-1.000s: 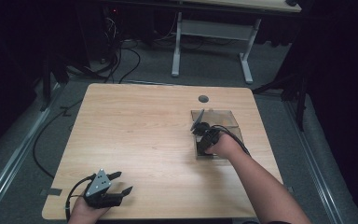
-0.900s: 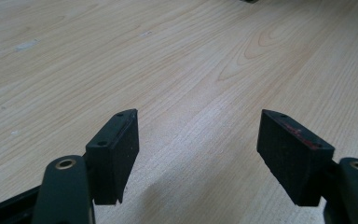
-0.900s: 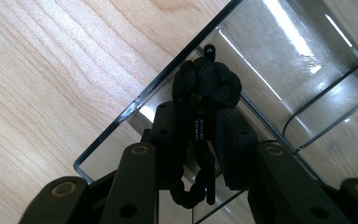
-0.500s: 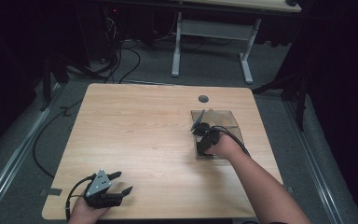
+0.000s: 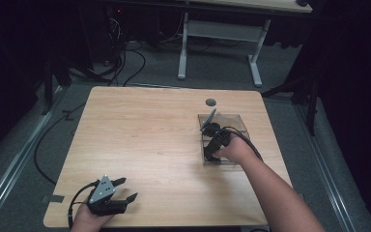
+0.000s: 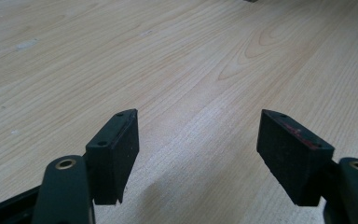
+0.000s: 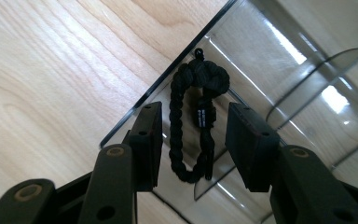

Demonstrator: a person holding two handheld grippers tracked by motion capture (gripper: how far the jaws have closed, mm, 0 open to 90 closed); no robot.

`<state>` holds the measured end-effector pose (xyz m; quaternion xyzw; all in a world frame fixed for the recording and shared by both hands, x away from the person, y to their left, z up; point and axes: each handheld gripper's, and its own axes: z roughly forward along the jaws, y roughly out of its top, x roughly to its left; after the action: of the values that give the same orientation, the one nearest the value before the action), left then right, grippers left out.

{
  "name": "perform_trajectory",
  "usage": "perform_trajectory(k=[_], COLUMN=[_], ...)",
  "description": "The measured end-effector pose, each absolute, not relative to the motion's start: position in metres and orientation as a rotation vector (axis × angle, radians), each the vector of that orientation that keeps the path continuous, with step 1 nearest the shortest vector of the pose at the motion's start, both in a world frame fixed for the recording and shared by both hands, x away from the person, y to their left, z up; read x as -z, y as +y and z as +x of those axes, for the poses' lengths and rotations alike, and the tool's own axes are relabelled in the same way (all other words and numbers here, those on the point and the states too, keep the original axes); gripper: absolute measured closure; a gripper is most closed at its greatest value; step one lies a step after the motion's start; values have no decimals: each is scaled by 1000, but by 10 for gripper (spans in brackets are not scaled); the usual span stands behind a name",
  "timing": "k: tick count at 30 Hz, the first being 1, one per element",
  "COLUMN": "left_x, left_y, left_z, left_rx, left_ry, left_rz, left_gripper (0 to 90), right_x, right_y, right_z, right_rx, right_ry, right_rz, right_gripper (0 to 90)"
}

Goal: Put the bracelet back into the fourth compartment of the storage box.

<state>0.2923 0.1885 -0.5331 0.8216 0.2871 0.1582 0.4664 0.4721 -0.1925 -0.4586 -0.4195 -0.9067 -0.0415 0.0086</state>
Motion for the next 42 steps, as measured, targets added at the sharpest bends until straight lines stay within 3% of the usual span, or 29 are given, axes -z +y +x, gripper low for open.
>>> perform_trajectory(k=[7,19,42], left_x=[533,533,533], left_y=[188,188,189], left_z=[292,292,292], left_rx=[-388,-392,-393], left_ry=[703,704,708], left_rz=[2017,2017,2014], left_gripper=[301,302,301], right_x=[445,432,450], right_y=[-199,-209,-223], right_z=[467,444,403], right_rx=[163,235,342], right_ry=[-2838,-2853,-2833], right_rz=[-1347,-1381,-1422], right_gripper=[598,837,877])
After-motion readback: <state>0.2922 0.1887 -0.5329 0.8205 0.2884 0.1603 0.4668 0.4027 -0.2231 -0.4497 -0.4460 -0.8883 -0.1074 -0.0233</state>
